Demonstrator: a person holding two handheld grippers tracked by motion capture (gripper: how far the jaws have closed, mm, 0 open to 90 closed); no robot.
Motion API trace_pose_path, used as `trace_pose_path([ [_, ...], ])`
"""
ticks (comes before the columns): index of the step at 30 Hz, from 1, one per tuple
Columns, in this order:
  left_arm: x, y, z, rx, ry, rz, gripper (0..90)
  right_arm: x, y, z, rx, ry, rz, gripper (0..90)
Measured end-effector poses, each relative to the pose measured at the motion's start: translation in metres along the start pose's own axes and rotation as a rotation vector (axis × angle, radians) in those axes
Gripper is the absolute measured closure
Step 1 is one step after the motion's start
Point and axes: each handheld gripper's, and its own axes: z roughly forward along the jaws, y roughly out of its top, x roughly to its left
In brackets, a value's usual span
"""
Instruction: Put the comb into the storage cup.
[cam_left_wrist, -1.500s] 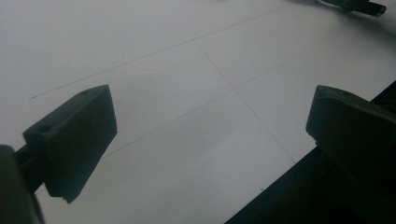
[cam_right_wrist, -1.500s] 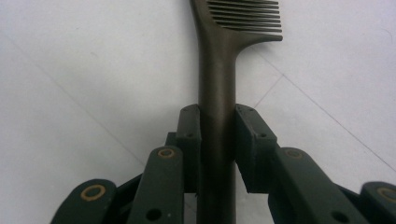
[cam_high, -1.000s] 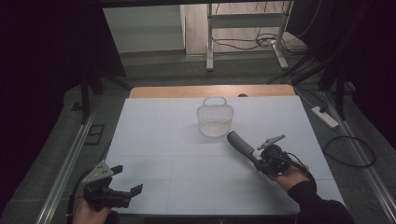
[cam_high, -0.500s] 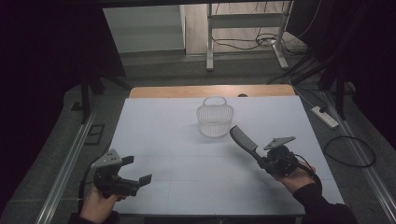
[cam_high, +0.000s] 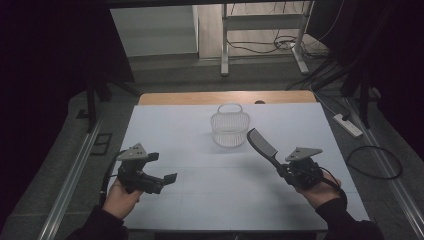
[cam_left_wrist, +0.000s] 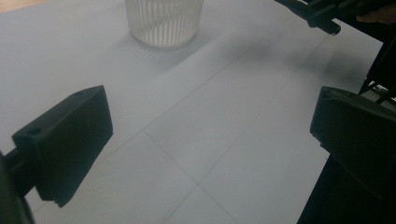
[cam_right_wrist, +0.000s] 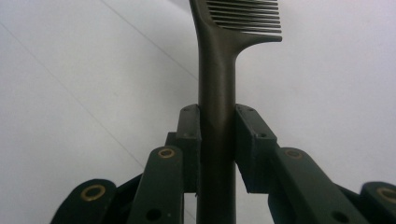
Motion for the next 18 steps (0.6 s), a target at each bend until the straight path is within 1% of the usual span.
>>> trace_pose_path([
  [2, 0.0, 0.005, 0.004, 0.004, -0.015, 0.008, 0.0, 0.0, 0.0, -0.002, -0.016, -0.007, -0.006, 71.8],
  [7, 0.001, 0.017, 0.014, 0.01, -0.038, 0.015, 0.0, 0.002, 0.001, -0.003, -0.037, -0.003, -0.025, 71.8],
  [18, 0.002, 0.041, 0.036, 0.005, -0.107, 0.003, 0.0, 0.012, 0.006, -0.009, -0.098, 0.003, -0.066, 71.8],
])
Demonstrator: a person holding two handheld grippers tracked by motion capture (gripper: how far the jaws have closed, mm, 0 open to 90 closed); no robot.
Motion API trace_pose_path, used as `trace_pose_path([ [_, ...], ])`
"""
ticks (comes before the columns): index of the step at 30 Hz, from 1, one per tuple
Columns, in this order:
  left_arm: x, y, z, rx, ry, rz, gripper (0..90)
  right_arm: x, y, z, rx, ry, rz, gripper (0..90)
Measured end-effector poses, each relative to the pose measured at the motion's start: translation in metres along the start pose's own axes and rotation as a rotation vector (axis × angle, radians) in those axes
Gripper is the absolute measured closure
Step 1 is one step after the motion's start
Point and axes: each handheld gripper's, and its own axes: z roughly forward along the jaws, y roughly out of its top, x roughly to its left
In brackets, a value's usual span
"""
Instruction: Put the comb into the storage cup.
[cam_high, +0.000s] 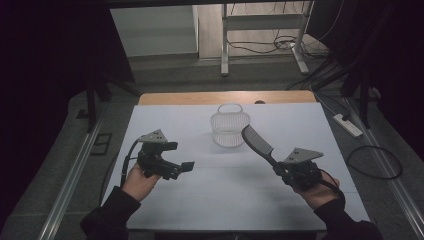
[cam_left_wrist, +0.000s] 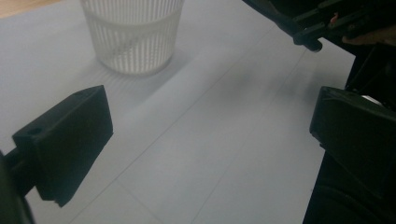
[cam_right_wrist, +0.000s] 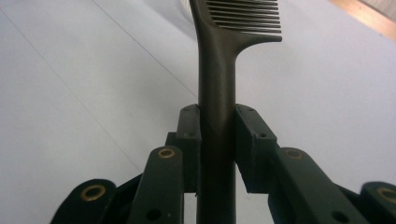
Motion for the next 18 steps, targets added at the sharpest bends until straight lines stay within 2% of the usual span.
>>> trace_pose_path([
  [9, 0.001, 0.019, 0.018, 0.016, -0.022, 0.017, 1.1, 0.007, 0.004, -0.003, -0.046, 0.01, -0.037, 71.8],
  [18, 0.0, 0.033, 0.036, 0.024, -0.063, 0.012, 0.8, 0.012, 0.008, -0.003, -0.074, 0.017, -0.066, 71.8],
])
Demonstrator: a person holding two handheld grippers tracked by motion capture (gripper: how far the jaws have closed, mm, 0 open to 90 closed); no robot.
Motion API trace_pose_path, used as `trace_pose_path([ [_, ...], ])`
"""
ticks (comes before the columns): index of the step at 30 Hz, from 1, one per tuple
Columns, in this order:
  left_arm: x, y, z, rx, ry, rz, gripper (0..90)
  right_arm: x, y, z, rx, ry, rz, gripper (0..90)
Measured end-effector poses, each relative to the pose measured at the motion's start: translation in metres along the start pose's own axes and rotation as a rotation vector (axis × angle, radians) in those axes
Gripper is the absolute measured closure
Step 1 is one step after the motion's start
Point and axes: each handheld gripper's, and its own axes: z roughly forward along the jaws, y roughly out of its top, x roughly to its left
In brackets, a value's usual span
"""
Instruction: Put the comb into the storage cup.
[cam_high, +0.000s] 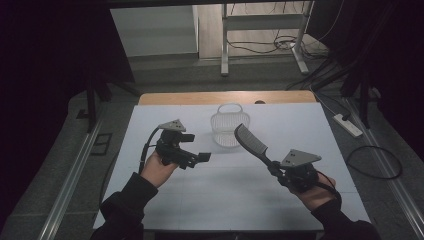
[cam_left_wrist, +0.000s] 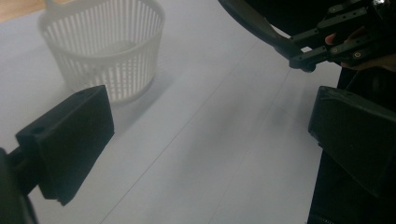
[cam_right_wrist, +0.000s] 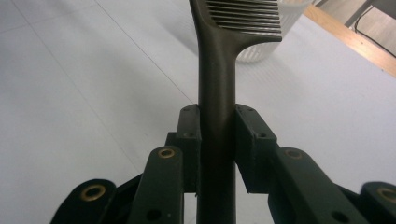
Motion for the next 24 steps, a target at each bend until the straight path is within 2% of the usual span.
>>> trace_pose_path([
  [8, -0.002, 0.007, 0.013, -0.005, -0.053, -0.014, 0.0, 0.008, 0.004, 0.002, -0.014, 0.009, -0.025, 71.8],
  [15, -0.002, 0.002, 0.02, 0.01, -0.086, -0.028, 0.0, 0.018, 0.008, 0.004, -0.031, 0.035, -0.058, 71.8],
  [24, -0.006, -0.001, 0.029, 0.024, -0.114, -0.026, 0.0, 0.031, 0.012, 0.007, -0.047, 0.061, -0.11, 71.8],
])
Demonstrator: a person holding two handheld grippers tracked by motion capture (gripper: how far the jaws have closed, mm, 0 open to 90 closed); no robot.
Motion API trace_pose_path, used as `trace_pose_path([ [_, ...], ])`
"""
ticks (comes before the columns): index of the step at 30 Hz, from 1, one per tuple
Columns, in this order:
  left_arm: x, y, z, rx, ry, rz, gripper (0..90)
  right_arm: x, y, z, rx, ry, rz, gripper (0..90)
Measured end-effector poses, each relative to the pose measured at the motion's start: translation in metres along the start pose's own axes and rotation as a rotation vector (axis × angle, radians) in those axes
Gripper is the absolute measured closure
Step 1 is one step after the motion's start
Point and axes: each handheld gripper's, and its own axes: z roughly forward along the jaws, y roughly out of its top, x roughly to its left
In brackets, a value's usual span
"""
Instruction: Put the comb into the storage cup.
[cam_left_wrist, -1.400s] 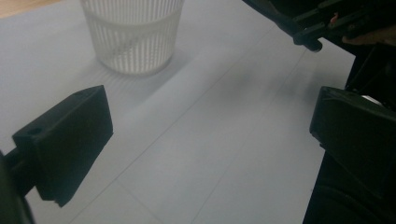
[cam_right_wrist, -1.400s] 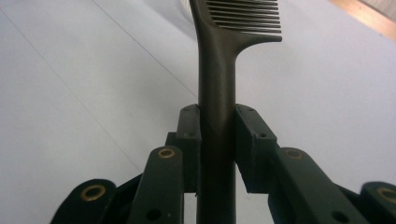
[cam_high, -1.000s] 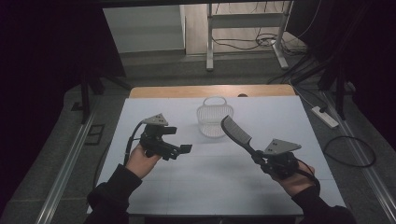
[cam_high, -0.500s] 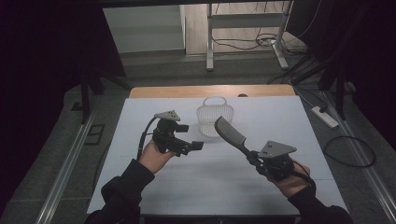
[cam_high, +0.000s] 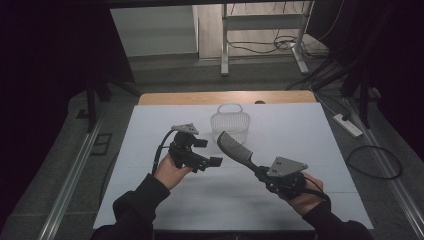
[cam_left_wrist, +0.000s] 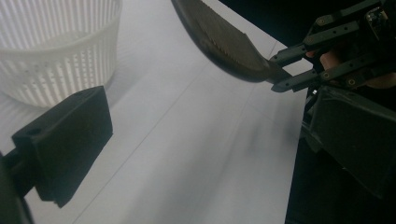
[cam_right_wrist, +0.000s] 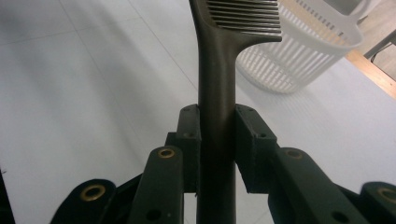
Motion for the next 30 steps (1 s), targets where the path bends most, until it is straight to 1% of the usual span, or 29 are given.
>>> trace_pose_path([
  [4, -0.001, 0.0, 0.004, 0.005, -0.025, -0.011, 0.0, 0.004, 0.002, 0.001, -0.008, 0.007, -0.013, 71.8],
  [5, -0.001, 0.0, 0.006, 0.009, -0.037, -0.016, 0.0, 0.006, 0.002, 0.001, -0.013, 0.007, -0.019, 71.8],
  [12, -0.002, 0.0, 0.014, 0.022, -0.078, -0.036, 0.0, 0.013, 0.006, 0.003, -0.021, 0.009, -0.062, 71.8],
  [13, -0.002, 0.0, 0.015, 0.03, -0.08, -0.032, 0.0, 0.014, 0.006, 0.004, -0.023, 0.008, -0.066, 71.8],
  [15, -0.003, 0.001, 0.017, 0.031, -0.082, -0.038, 0.0, 0.016, 0.007, 0.004, -0.023, 0.008, -0.075, 71.8],
  [19, -0.002, 0.001, 0.018, 0.039, -0.088, -0.056, 0.0, 0.018, 0.007, 0.004, -0.023, 0.006, -0.093, 71.8],
  [21, -0.002, 0.001, 0.018, 0.047, -0.085, -0.065, 1.7, 0.019, 0.007, 0.005, -0.023, 0.003, -0.097, 71.8],
  [22, -0.002, 0.001, 0.017, 0.048, -0.089, -0.068, 4.6, 0.019, 0.007, 0.005, -0.023, 0.002, -0.099, 71.8],
  [23, -0.002, 0.001, 0.017, 0.047, -0.1, -0.076, 9.6, 0.019, 0.007, 0.005, -0.023, 0.001, -0.1, 71.8],
  [24, -0.001, 0.001, 0.016, 0.045, -0.117, -0.082, 16.4, 0.019, 0.007, 0.005, -0.022, -0.001, -0.1, 71.8],
  [26, 0.001, 0.0, 0.014, 0.038, -0.153, -0.115, 30.7, 0.018, 0.007, 0.005, -0.019, -0.001, -0.103, 71.8],
  [27, 0.002, 0.0, 0.014, 0.036, -0.169, -0.136, 36.4, 0.018, 0.007, 0.005, -0.016, -0.001, -0.104, 71.8],
  [29, 0.004, 0.0, 0.014, 0.037, -0.198, -0.166, 47.3, 0.019, 0.006, 0.006, -0.012, -0.004, -0.111, 71.8],
  [30, 0.004, -0.001, 0.014, 0.04, -0.211, -0.18, 50.7, 0.019, 0.006, 0.006, -0.01, -0.006, -0.114, 71.8],
])
